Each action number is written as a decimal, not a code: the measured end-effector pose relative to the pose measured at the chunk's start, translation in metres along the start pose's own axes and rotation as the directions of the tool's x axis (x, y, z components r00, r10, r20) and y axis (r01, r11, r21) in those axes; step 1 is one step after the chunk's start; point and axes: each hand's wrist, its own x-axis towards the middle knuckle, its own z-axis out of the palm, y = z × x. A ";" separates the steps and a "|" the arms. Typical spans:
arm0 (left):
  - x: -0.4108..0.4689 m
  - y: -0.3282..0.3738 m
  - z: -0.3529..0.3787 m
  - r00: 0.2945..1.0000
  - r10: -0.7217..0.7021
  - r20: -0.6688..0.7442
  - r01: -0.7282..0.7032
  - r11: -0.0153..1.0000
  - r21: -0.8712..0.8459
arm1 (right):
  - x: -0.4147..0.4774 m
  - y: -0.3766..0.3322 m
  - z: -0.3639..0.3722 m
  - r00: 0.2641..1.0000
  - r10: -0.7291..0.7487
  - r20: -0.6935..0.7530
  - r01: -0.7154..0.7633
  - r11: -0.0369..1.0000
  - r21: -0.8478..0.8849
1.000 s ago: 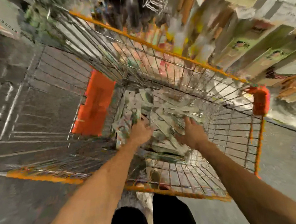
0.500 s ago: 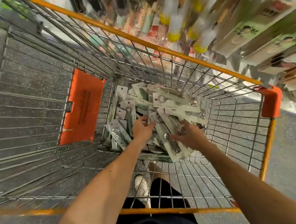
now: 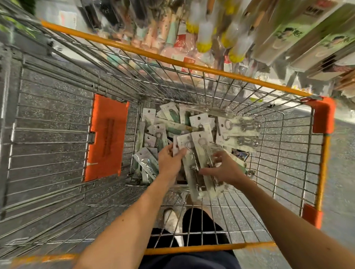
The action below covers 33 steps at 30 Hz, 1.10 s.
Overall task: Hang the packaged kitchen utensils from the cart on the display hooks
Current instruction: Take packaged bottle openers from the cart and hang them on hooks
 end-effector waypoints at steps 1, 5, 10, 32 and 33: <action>-0.003 0.002 -0.009 1.000 0.009 0.019 -0.009 1.000 -0.009 | -0.001 -0.004 0.001 1.000 0.003 0.006 -0.003 1.000 0.028; -0.014 0.014 -0.047 0.998 0.045 0.054 -0.043 0.999 -0.033 | -0.010 -0.027 0.016 0.999 -0.045 0.027 0.043 0.996 0.081; -0.030 0.029 -0.099 0.995 0.093 0.025 -0.093 0.995 -0.036 | -0.029 -0.059 0.053 0.994 -0.109 0.024 0.101 0.971 0.218; -0.248 0.152 -0.167 0.592 0.680 0.432 -0.732 0.678 -0.066 | -0.306 -0.142 0.107 0.777 -0.192 -0.599 0.605 0.490 0.628; -0.264 0.156 -0.159 0.560 0.693 0.453 -0.745 0.661 -0.091 | -0.321 -0.139 0.101 0.755 -0.191 -0.627 0.631 0.472 0.616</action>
